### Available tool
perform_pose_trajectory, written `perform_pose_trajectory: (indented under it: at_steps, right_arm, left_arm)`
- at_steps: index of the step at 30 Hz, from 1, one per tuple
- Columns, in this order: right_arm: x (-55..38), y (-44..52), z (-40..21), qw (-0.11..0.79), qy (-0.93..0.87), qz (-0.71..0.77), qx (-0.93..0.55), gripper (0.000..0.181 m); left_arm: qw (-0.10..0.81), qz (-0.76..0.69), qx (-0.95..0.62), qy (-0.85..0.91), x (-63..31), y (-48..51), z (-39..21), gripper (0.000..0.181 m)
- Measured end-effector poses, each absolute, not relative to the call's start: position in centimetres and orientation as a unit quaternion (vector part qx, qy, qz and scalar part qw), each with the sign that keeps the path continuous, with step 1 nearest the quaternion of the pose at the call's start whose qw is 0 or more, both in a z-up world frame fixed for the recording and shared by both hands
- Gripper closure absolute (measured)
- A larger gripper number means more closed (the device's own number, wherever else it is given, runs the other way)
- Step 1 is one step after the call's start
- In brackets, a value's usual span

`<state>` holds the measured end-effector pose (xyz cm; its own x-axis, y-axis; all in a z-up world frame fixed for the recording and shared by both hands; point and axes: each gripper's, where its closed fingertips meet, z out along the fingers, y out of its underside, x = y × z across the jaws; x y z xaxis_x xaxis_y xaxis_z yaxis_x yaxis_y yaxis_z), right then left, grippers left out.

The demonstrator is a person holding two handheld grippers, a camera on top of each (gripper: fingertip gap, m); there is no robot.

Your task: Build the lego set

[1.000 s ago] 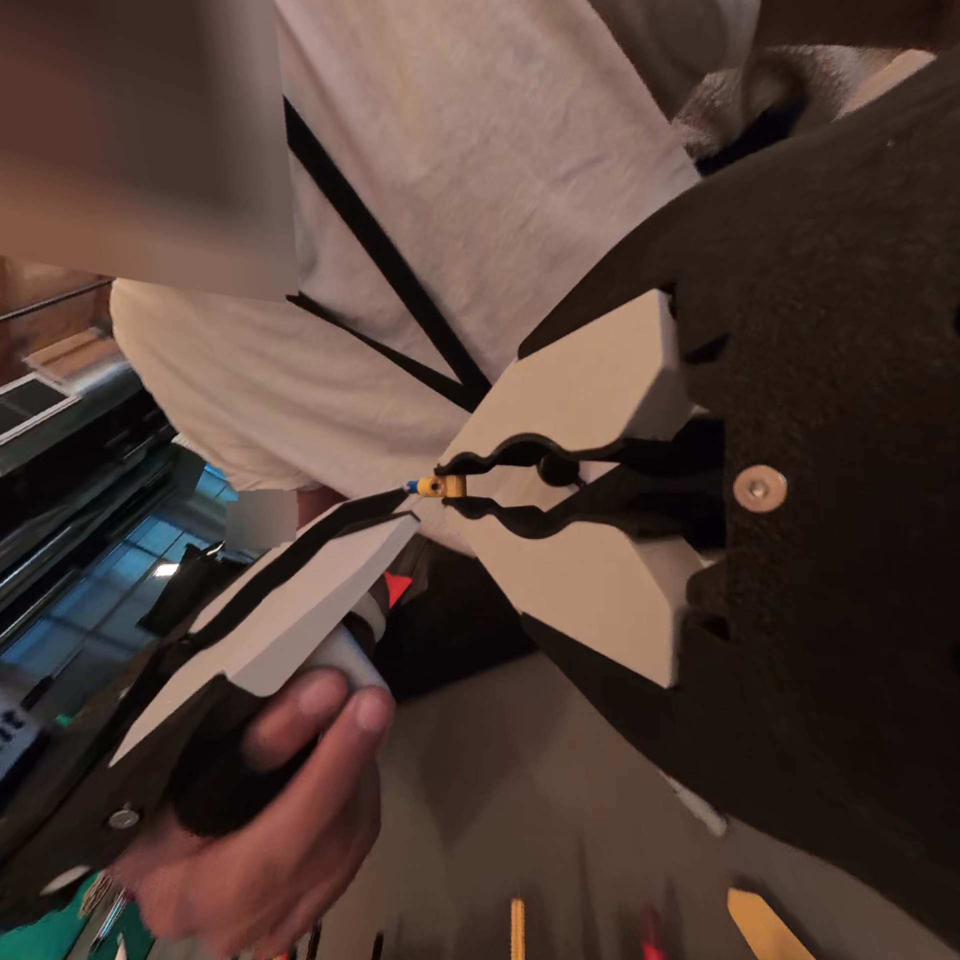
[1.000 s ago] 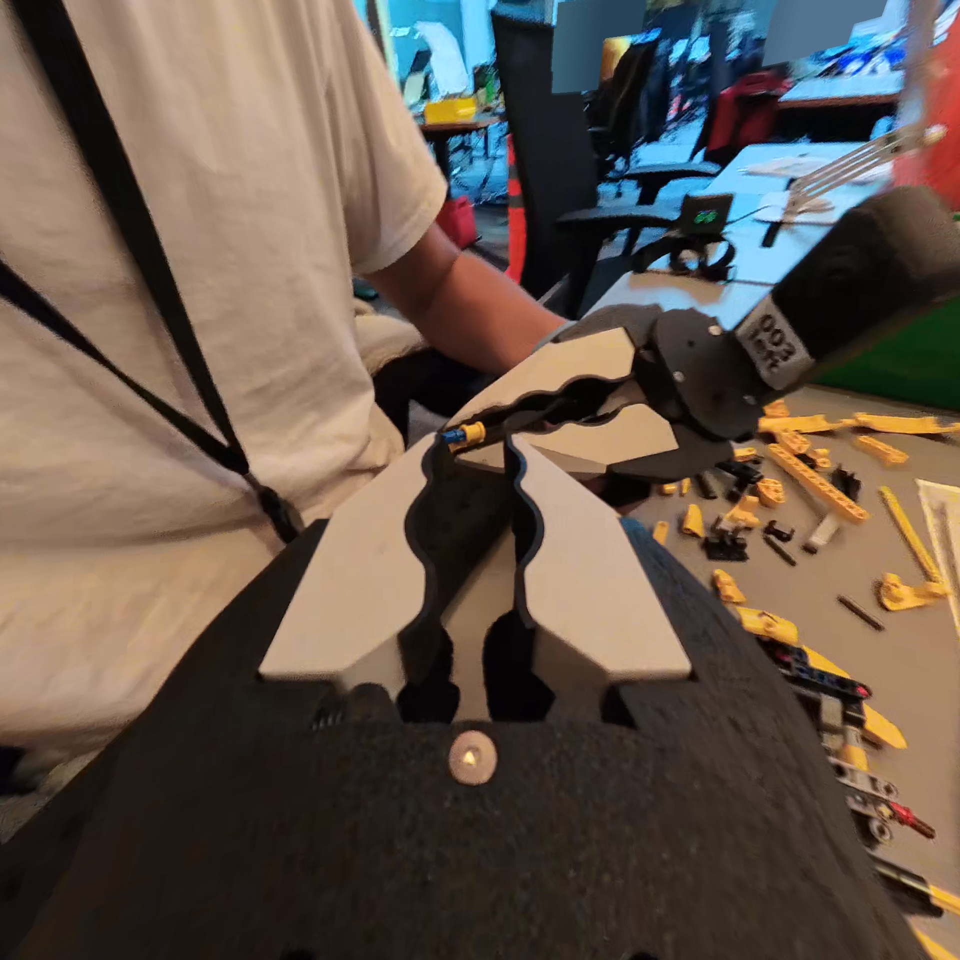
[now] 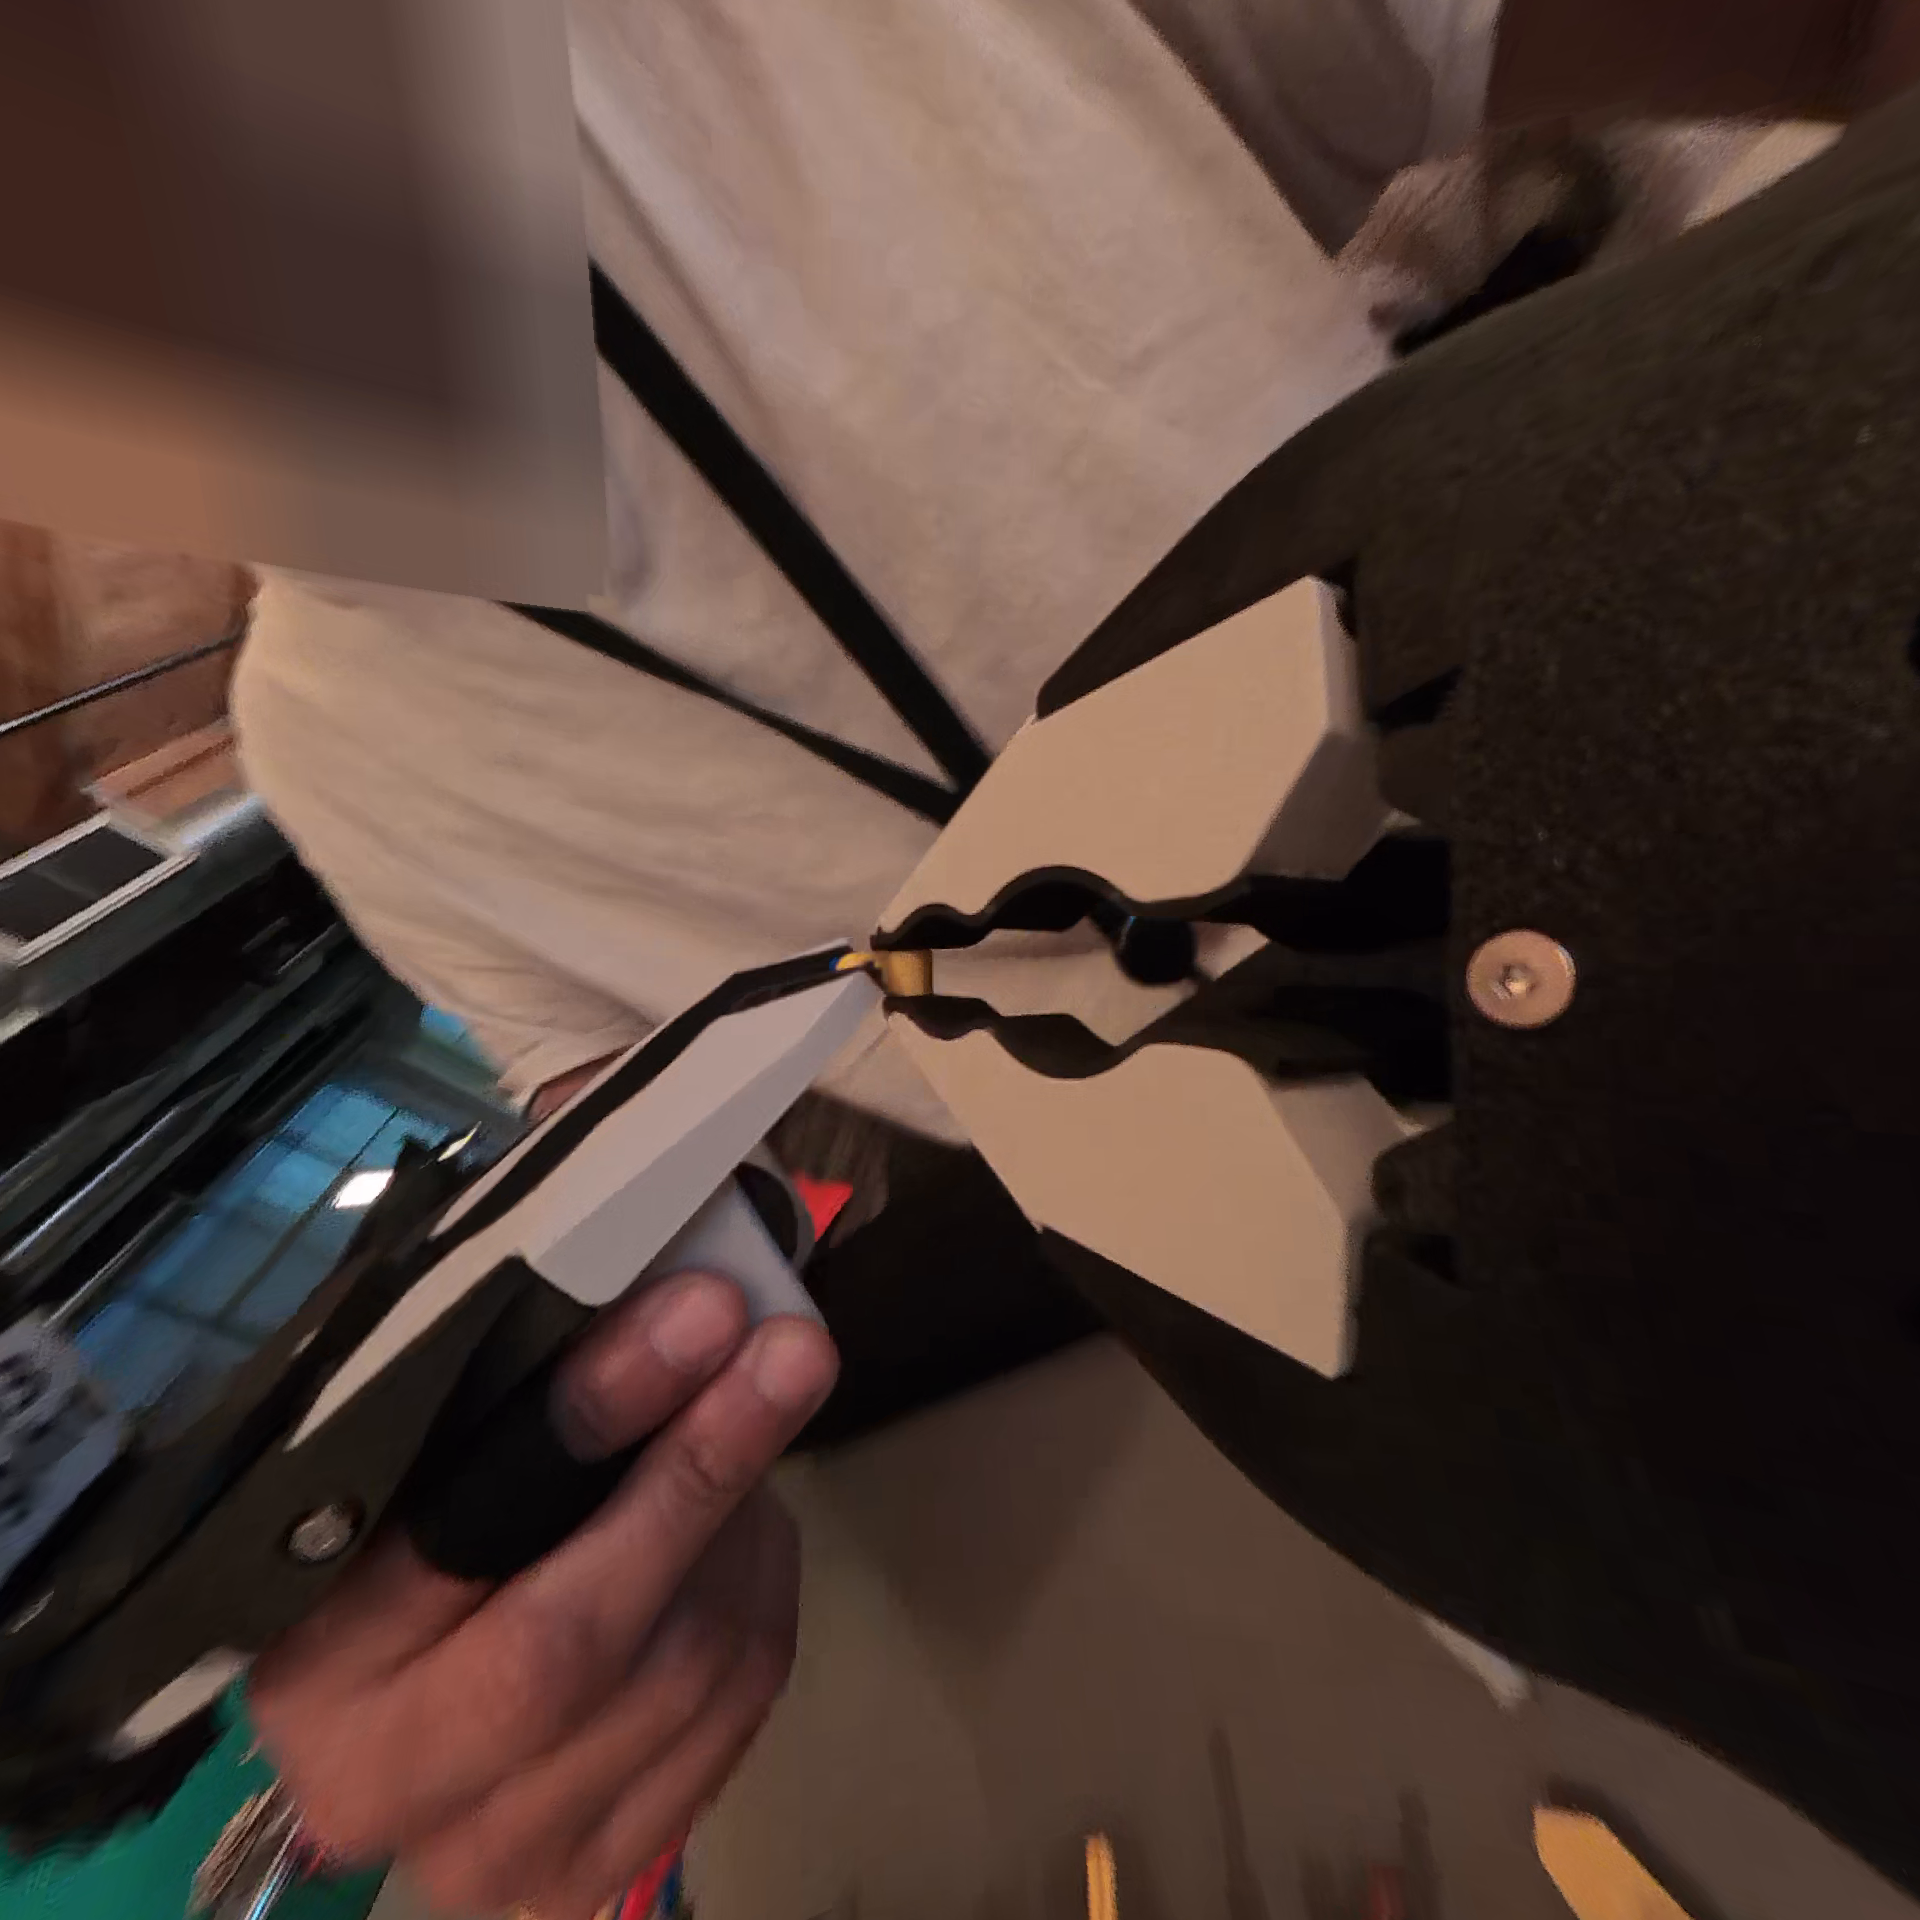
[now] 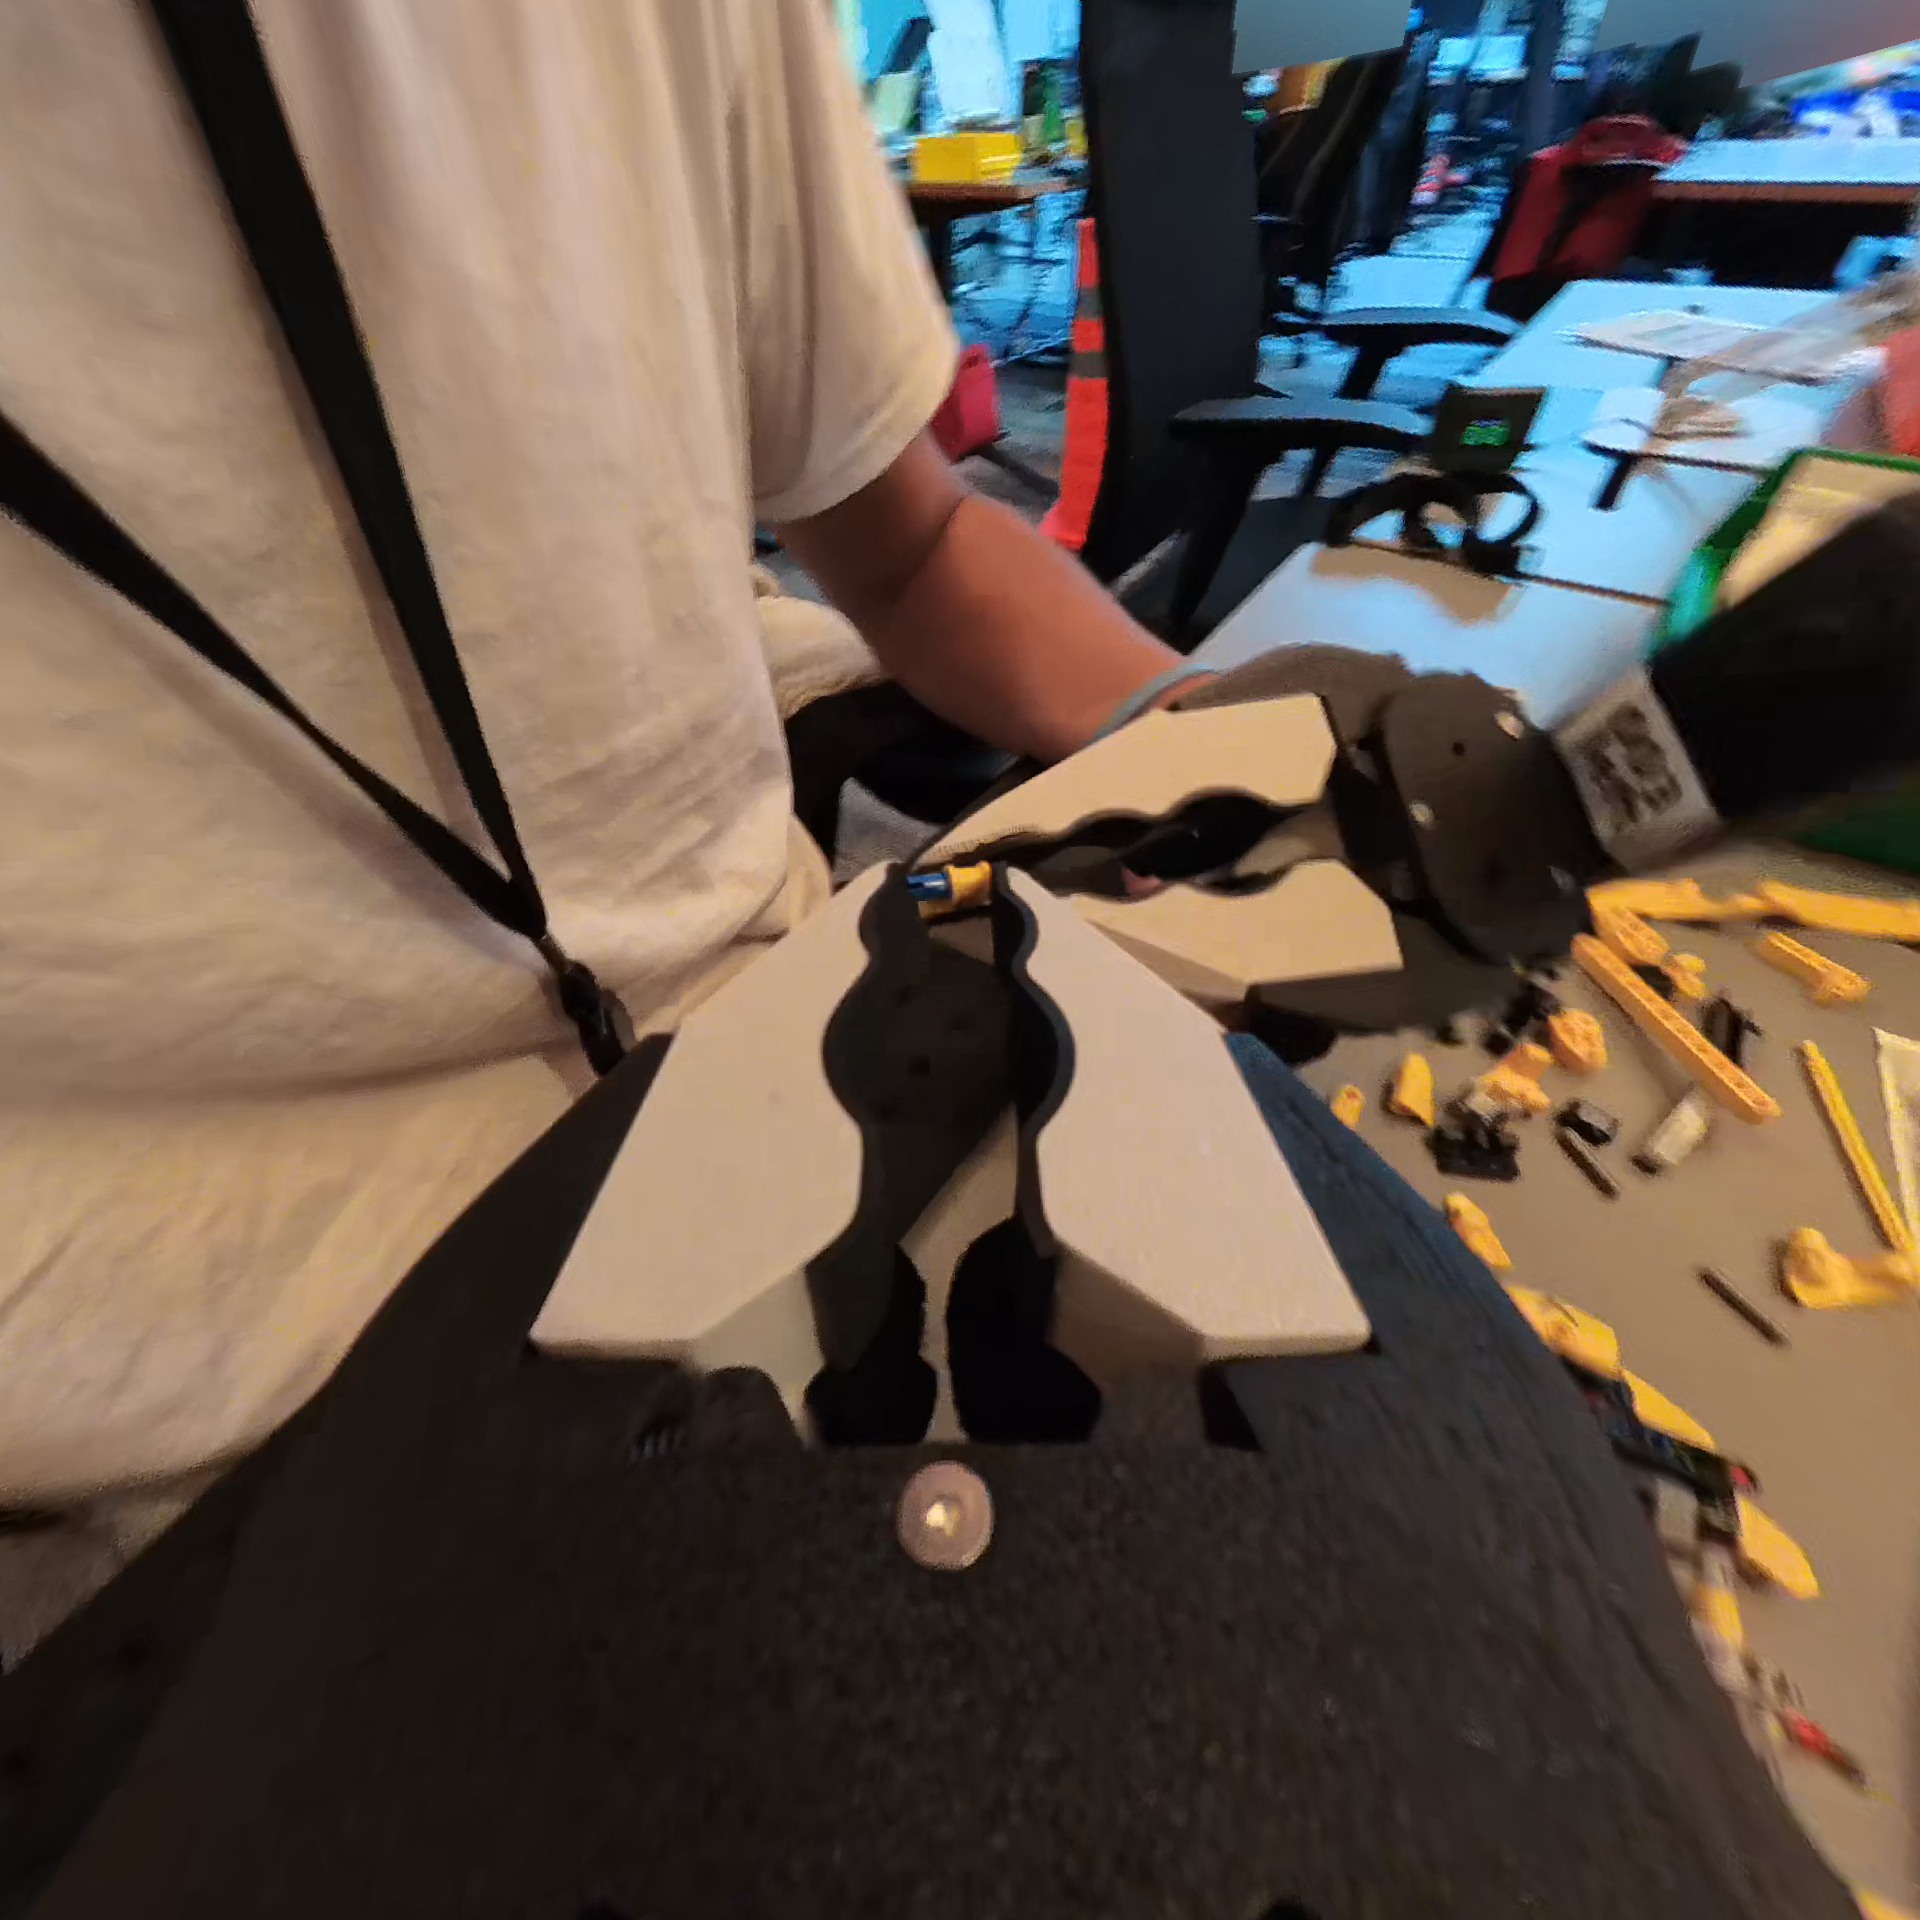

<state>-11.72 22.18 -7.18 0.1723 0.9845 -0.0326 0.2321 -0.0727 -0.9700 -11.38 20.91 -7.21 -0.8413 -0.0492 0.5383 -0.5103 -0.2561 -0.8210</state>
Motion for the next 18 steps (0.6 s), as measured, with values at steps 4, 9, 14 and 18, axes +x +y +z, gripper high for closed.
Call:
perform_pose_trajectory:
  at_steps: [4, 9, 14, 18]
  right_arm:
    - [-8.8, 24.4, -7.4, 0.487, -0.426, 0.383, -0.659, 0.166]
    - [-5.5, 27.4, -9.7, 0.478, -0.349, 0.320, -0.740, 0.166]
    - [-4.8, 28.1, -10.9, 0.452, -0.328, 0.296, -0.775, 0.166]
    - [-4.6, 28.3, -11.3, 0.444, -0.318, 0.301, -0.782, 0.166]
  left_arm:
    - [0.025, 0.757, 0.312, -0.573, -8.4, 23.5, -7.6, 0.167]
    - [-0.132, 0.670, 0.404, -0.609, -5.2, 25.9, -10.6, 0.156]
    - [-0.224, 0.615, 0.424, -0.626, -3.8, 27.1, -11.2, 0.159]
    - [-0.241, 0.594, 0.424, -0.639, -3.7, 27.1, -11.7, 0.166]
